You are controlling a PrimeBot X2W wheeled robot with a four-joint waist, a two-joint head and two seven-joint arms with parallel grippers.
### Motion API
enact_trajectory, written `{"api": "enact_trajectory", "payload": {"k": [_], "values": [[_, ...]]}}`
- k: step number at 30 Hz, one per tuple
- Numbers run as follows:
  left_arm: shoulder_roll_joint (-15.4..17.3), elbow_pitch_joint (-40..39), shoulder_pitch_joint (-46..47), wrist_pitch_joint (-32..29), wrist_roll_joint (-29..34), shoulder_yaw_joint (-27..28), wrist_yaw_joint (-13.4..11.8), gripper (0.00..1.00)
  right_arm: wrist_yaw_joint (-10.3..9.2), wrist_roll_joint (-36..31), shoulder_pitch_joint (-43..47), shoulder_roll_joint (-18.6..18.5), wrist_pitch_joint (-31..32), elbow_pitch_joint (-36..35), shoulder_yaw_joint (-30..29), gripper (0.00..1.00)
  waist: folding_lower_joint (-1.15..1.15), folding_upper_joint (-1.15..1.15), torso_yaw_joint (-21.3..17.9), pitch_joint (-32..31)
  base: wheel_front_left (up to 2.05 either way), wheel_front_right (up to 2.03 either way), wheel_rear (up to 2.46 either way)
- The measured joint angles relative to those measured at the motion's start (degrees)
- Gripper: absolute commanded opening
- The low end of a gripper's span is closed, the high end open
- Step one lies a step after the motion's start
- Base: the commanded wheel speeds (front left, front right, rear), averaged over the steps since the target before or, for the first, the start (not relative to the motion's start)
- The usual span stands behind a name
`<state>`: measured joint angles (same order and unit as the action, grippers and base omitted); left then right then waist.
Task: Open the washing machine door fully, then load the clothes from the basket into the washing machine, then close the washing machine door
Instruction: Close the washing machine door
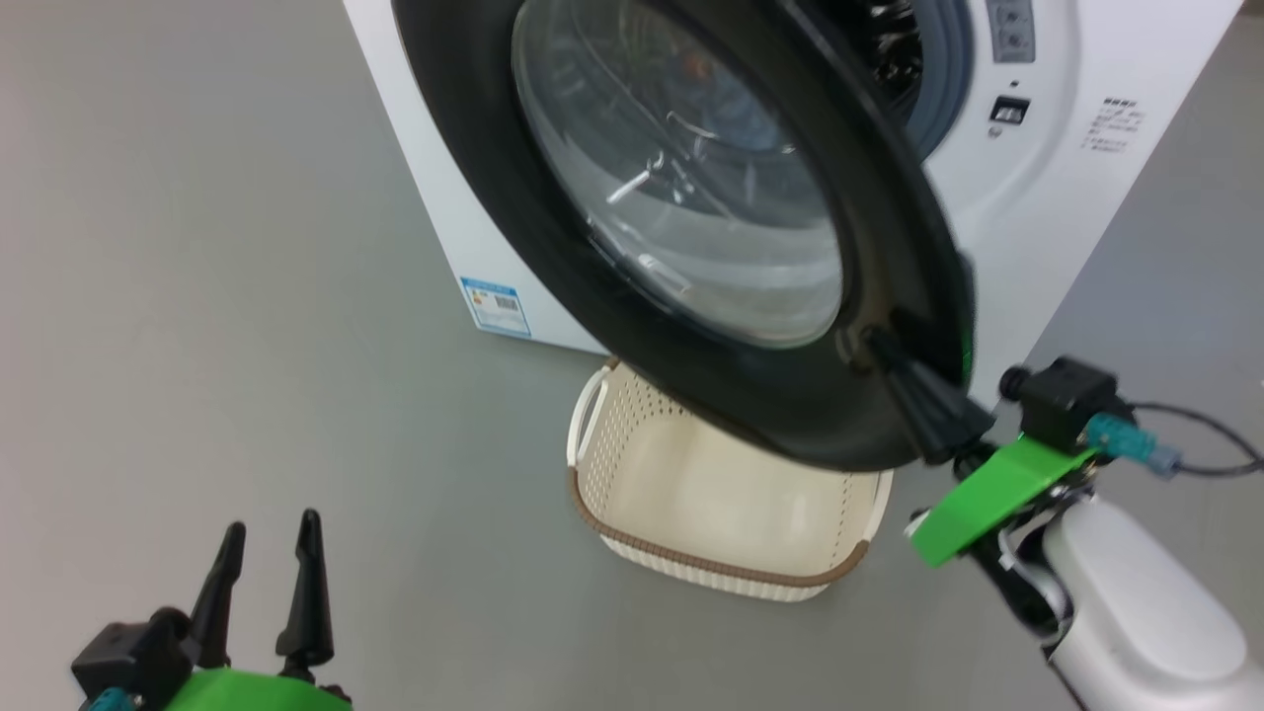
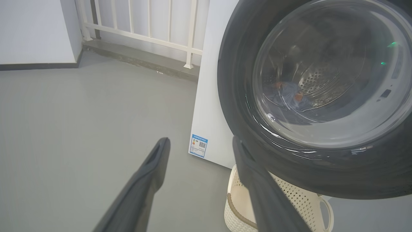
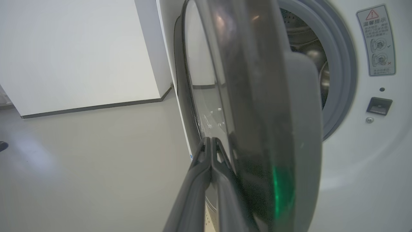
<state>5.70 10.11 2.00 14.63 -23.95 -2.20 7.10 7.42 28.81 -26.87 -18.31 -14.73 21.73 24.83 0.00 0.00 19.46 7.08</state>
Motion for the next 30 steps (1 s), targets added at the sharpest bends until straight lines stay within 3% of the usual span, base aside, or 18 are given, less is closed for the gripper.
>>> {"api": "enact_trajectory", "payload": {"k": [17,30], "values": [[-1.9,-1.0,5.3,0.0,-0.5,-0.5,0.2,1.00,0.00,0.2,-13.6,-5.5,0.0,6.2,-6.9,0.00,0.00,0.00,2.5,9.8,0.00,0.00,0.00],[-2.7,-2.1,7.7,0.0,-1.2,0.1,0.2,1.00,0.01,-0.3,-23.9,-8.6,0.0,10.1,-8.4,0.00,0.00,0.00,4.6,16.0,0.00,0.00,0.00]]}}
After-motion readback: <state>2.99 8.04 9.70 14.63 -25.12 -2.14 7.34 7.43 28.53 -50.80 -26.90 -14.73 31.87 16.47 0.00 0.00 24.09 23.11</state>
